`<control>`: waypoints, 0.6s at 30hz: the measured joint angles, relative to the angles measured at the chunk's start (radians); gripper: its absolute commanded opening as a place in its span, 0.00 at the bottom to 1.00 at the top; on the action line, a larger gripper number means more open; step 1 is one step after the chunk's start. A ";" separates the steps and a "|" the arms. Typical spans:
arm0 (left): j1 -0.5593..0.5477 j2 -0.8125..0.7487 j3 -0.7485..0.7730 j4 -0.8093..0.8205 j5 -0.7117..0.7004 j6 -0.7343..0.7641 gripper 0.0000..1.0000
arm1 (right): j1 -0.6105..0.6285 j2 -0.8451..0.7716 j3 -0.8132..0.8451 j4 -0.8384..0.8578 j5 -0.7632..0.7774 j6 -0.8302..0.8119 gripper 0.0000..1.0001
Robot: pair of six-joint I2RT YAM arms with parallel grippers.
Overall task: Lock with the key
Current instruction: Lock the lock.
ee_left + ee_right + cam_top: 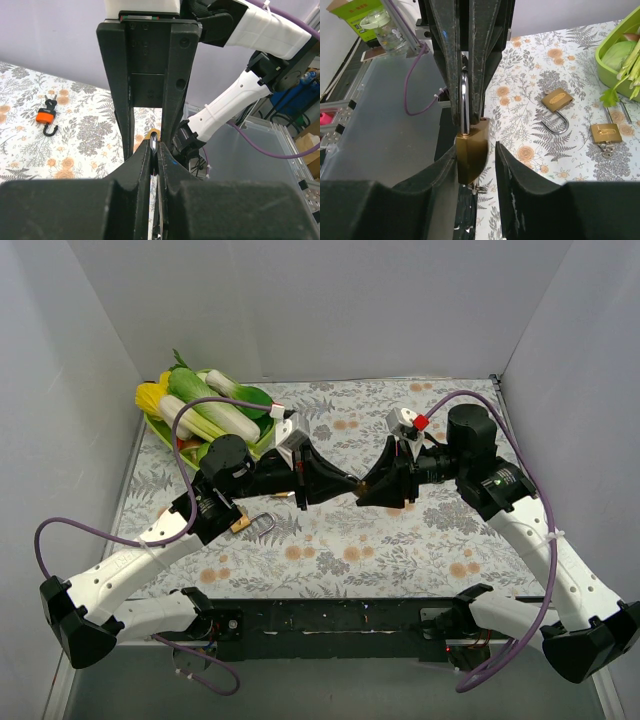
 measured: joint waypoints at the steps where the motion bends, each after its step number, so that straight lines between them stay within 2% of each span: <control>1: 0.000 0.000 0.000 0.000 -0.003 -0.001 0.00 | 0.002 0.000 0.000 0.004 0.003 0.002 0.25; 3: 0.001 0.000 0.000 0.000 -0.017 -0.002 0.00 | 0.006 0.000 0.000 0.013 0.010 0.003 0.05; 4: 0.005 0.000 0.000 -0.002 -0.023 -0.004 0.17 | 0.007 0.000 0.000 0.016 0.008 0.009 0.01; 6: 0.011 0.000 0.000 -0.004 -0.034 -0.010 0.40 | 0.009 0.000 0.000 0.023 0.015 0.018 0.01; 7: 0.013 0.002 0.002 -0.013 -0.039 -0.011 0.56 | 0.009 0.000 0.000 0.022 0.026 0.022 0.01; 8: 0.022 0.005 0.010 -0.037 -0.035 -0.013 0.61 | 0.009 0.002 0.000 0.020 0.033 0.024 0.01; 12: 0.116 0.058 0.103 -0.180 0.069 -0.010 0.75 | 0.010 0.021 0.015 -0.025 0.055 0.011 0.01; 15: 0.256 0.101 0.166 -0.285 0.185 0.007 0.72 | 0.010 0.039 0.019 -0.076 0.072 -0.012 0.01; 18: 0.326 0.132 0.213 -0.397 0.266 0.050 0.69 | 0.010 0.057 0.027 -0.146 0.084 -0.057 0.01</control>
